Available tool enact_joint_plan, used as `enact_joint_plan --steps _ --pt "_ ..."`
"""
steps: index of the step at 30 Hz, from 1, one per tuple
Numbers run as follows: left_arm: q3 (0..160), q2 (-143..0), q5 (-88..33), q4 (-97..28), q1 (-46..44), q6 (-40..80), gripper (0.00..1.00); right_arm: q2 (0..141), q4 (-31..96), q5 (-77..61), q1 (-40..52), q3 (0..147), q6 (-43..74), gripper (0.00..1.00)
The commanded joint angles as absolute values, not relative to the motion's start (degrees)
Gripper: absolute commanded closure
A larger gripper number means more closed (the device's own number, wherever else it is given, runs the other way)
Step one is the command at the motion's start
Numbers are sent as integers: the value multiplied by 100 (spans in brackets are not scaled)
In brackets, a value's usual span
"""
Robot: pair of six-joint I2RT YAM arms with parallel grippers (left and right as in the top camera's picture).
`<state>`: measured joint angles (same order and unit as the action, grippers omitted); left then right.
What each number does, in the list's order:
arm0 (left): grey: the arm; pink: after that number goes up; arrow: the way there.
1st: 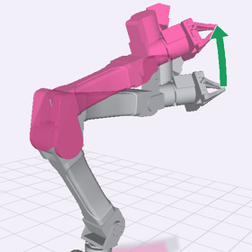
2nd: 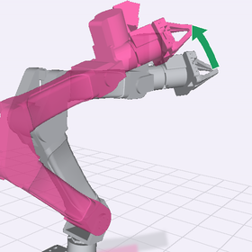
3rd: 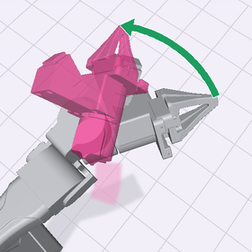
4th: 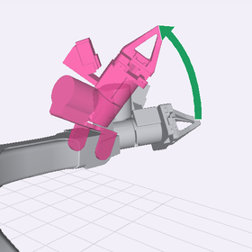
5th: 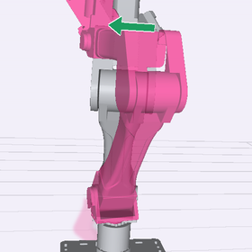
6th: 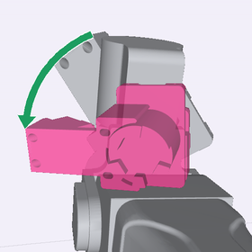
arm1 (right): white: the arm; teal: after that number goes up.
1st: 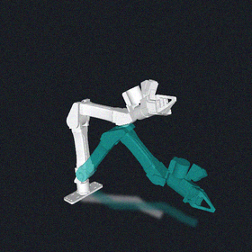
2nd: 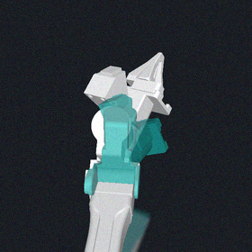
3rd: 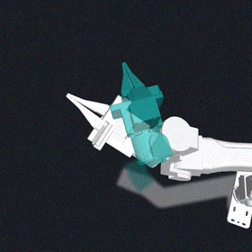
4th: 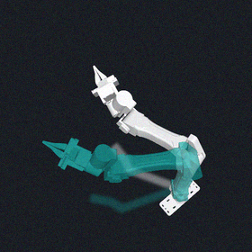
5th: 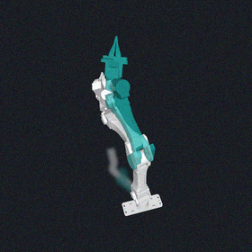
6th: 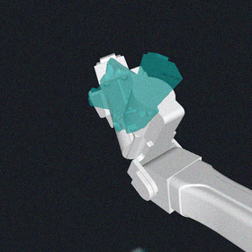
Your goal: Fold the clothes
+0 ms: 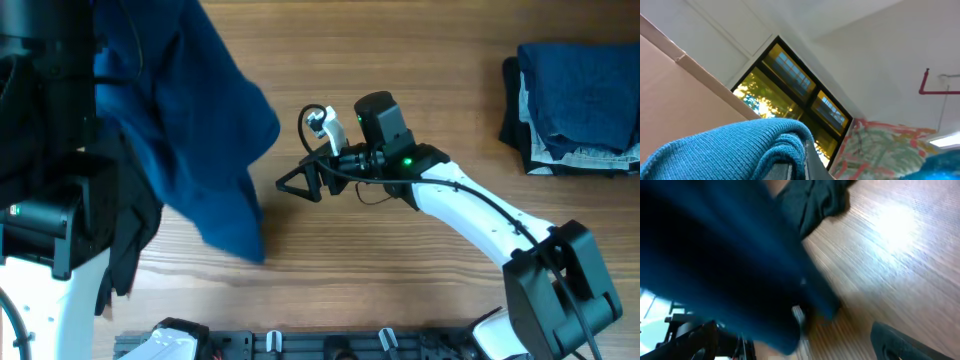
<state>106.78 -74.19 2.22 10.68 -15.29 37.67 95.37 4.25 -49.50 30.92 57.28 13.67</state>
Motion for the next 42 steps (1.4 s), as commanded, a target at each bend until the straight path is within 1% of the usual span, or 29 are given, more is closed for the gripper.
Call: enact_joint_plan --steps 1,4,9,11,15,16,20,24,28,31,33,36,42 --pt "10792 -7382 -211 1253 -1566 3839 96 9697 23 -5004 3315 5839 1378 2" --pt "10792 -7378 -373 1293 -1566 4073 96 9894 -438 -4619 3479 5839 1579 2" --pt "10792 -7352 -676 1199 -1566 4099 96 10217 -1015 -4296 3540 5839 1715 2" --pt "10792 -7352 -705 1135 -1566 4097 96 10280 -1166 -3824 3533 5839 1702 2" --pt "10792 -7352 -703 1129 -1564 4097 96 10315 -1313 -2261 3540 5839 1341 2" --pt "10792 -7349 -703 1129 -1564 4097 96 10337 -1363 -2241 3540 5839 1347 2" --pt "10792 -7352 -701 1120 -1564 4075 95 10486 -1448 -3114 3566 5839 1347 5" --pt "10792 -7352 -703 1046 -1564 4077 96 10617 -1621 -3559 3664 5839 1350 8" --pt "10792 -7349 -674 932 -1551 4073 96 10619 -1739 -4641 3726 5839 1409 12" --pt "10792 -7352 -674 742 -1472 4073 96 10619 -1802 -5284 3743 5839 1691 11" --pt "10792 -7352 -637 611 -1420 4075 96 10619 -1887 -5631 3743 5839 1684 8" --pt "10792 -7358 -635 572 -1391 4075 96 10626 -1909 -5551 3758 5839 1647 3" --pt "10792 -7356 -637 655 -1391 4077 96 10669 -2108 -4521 4075 5839 1656 4"
